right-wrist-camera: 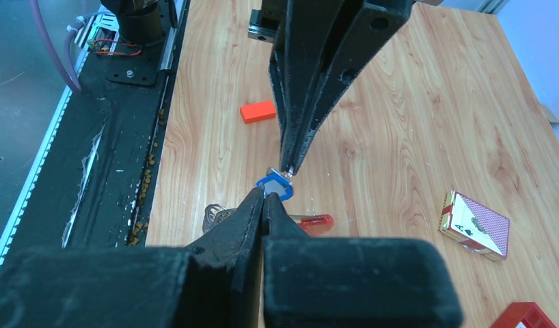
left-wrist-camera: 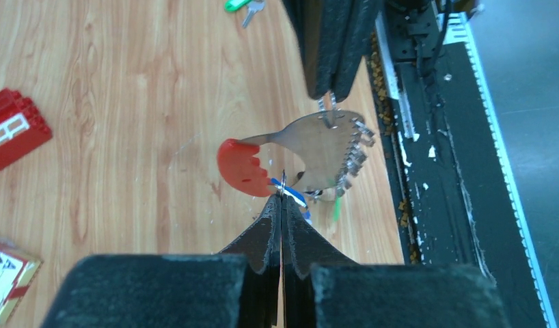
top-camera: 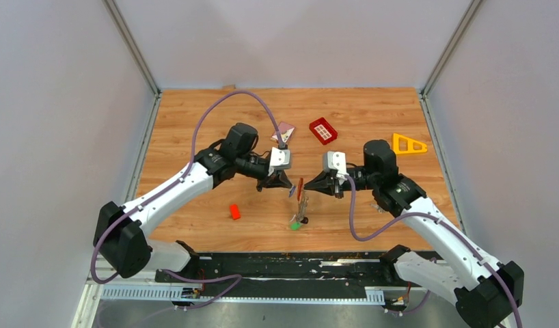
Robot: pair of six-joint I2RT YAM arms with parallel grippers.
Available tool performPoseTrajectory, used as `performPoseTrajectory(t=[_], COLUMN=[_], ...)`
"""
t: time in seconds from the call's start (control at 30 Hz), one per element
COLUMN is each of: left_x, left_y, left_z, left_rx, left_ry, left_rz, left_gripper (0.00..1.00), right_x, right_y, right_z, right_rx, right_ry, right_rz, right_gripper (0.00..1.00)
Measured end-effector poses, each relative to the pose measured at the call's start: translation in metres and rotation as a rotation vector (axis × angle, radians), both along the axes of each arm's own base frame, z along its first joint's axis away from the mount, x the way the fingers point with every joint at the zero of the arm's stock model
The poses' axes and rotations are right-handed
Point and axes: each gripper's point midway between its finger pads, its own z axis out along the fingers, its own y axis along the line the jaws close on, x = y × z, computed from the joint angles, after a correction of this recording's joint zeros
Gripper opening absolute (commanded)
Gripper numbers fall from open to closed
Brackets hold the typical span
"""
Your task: Put the keys on the keyring
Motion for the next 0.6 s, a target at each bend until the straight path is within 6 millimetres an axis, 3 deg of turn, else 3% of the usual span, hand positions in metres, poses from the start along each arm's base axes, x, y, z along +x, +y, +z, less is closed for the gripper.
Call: performPoseTrajectory(t=[0.13,0.4,0.6], left_x=[0.015,0.044,0.057], left_y=[0.009,0.049,0.077], left_z=[-0.018,-0.096,-0.134], left_rx=[0.093,0.454,0.641], left_ry=[-0.020,-0.009,-0.029], left_rz=[0.088,0.249,0.332], left_gripper=[0.00,0.00,0.00], right_x=[0.002,0.005,0.006], right_y=[-0.001,-0.012,-0.020], right_z=[-0.003,-0.011,-0.020], right_rx=[-0.013,-0.064,-0.107], right_ry=[-0.006,-0.033,-0.032], right_rz=[-0.006,-0.058,-0.083], right_gripper=[0.00,0.00,0.00])
